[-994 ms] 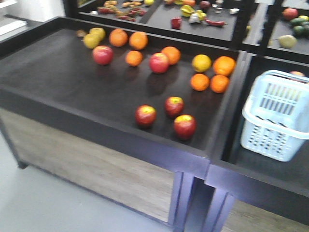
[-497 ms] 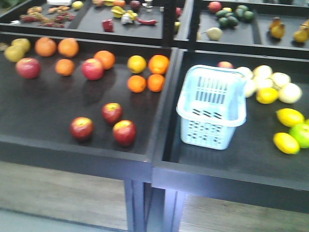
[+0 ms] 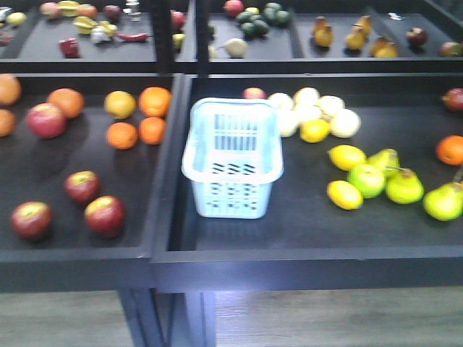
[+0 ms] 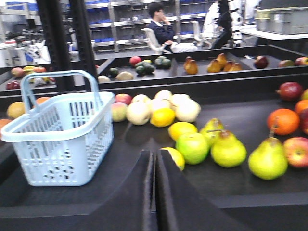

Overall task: Pick three apples into basket with both arms
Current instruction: 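Turn the base toward the fruit table holding the light-blue basket, then drive up to the table edge and stop facing the basket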

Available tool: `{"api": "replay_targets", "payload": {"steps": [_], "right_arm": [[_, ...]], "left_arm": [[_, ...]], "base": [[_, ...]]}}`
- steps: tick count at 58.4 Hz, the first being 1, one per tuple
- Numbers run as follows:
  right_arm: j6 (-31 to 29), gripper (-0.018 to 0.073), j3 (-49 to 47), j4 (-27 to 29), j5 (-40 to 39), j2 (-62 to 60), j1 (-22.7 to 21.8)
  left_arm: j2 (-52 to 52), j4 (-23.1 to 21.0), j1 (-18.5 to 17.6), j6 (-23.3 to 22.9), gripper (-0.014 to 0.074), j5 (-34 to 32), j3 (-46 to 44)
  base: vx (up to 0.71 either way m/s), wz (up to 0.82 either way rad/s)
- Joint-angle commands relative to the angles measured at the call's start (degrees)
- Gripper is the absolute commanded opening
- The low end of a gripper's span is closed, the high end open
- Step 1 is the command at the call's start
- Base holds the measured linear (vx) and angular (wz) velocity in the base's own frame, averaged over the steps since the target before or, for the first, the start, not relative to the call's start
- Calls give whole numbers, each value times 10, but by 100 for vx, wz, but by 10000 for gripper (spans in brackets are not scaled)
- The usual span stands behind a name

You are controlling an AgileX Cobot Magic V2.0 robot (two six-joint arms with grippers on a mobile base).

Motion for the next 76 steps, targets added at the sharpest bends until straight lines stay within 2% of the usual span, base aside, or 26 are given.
{"api": "replay_targets", "payload": {"steps": [1, 32, 76], "right_arm": [[-1, -6, 7, -7, -41, -7, -2], [-1, -6, 7, -7, -41, -7, -2], [-1, -6, 7, -7, -41, -7, -2]], "left_arm": [[-7, 0, 0, -6, -6, -39, -15], [-7, 0, 0, -6, -6, -39, -15], [-7, 0, 0, -6, -6, -39, -15]], "base": [[3, -41], [5, -29], [7, 7]]}}
